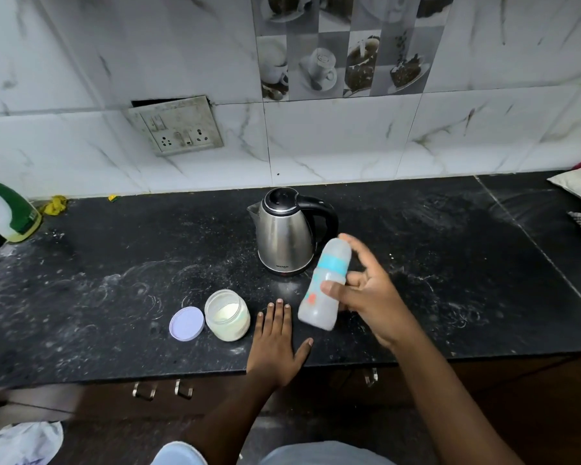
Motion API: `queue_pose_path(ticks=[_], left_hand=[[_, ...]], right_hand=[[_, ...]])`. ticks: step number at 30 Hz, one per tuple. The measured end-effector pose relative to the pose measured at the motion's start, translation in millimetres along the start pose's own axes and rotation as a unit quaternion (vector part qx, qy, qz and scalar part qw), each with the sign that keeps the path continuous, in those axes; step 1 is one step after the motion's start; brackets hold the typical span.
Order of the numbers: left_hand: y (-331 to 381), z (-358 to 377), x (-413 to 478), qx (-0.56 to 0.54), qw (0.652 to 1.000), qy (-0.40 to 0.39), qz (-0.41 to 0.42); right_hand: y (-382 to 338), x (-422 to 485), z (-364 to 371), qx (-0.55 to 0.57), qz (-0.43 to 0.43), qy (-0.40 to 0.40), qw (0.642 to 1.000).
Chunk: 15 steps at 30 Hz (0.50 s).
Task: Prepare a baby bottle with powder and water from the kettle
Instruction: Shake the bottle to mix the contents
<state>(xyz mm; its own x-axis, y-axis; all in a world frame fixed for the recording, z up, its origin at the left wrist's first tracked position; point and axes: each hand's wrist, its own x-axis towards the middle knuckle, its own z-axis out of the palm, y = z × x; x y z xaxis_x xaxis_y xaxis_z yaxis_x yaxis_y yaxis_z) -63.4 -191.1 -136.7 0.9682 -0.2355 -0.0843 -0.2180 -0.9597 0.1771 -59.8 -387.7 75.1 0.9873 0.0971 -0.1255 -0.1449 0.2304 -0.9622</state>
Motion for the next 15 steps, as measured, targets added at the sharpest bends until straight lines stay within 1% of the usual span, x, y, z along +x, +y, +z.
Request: queue_pose_path(ticks=[1,2,4,5,6,7,9,10,11,14,15], left_hand=[[0.2,-1.0,0.3,0.002,1.0,0.004,0.0],[0.5,-1.5,0.3,0.003,1.0,0.001,0.0],[1.1,-2.2,0.3,0.005,1.0,-0.008,-0.001],[1.2,-2.1,0.5,0.005,1.0,-0.006,-0.003],[1.3,-2.4,0.4,0.005,1.0,-0.004,-0.004],[1.1,-3.0,0.2,0.005,1.0,-0.007,-0.004],[0.5,-2.3,0.2,0.002,1.0,-0.009,-0.001],[0.4,-1.5,0.2,0.001,1.0,-0.004,-0.002],[0.3,-1.3,0.5,0.0,1.0,0.001,-0.002],[0.1,-0.6,0.0,-0.001,1.0,0.0,0.001],[-0.2,0.0,0.5,0.0,1.0,-0.002,0.002]], right_hand=[[-1.9,-1.4,-0.8,-0.007,0.002,-0.013,1.0],[-3.6,-1.2,-0.7,0.009,-0.002,0.008,1.0],[-2.9,2.9,-0.6,0.071,-0.021,0.097,0.993],[-1.6,4.6,-0.3,0.082,-0.029,0.124,0.988],[-1.1,4.8,0.1,0.071,-0.029,0.127,0.989],[-0.4,4.0,0.5,0.044,-0.021,0.102,0.994],[-1.6,-0.5,0.0,-0.009,0.006,0.015,1.0],[-3.1,-2.1,-0.1,-0.009,0.01,0.002,1.0],[-4.6,-1.7,-0.3,0.01,0.005,0.021,1.0],[-6.5,5.7,-1.6,0.105,-0.035,0.14,0.984],[-6.1,7.3,-2.5,0.114,-0.043,0.159,0.98]])
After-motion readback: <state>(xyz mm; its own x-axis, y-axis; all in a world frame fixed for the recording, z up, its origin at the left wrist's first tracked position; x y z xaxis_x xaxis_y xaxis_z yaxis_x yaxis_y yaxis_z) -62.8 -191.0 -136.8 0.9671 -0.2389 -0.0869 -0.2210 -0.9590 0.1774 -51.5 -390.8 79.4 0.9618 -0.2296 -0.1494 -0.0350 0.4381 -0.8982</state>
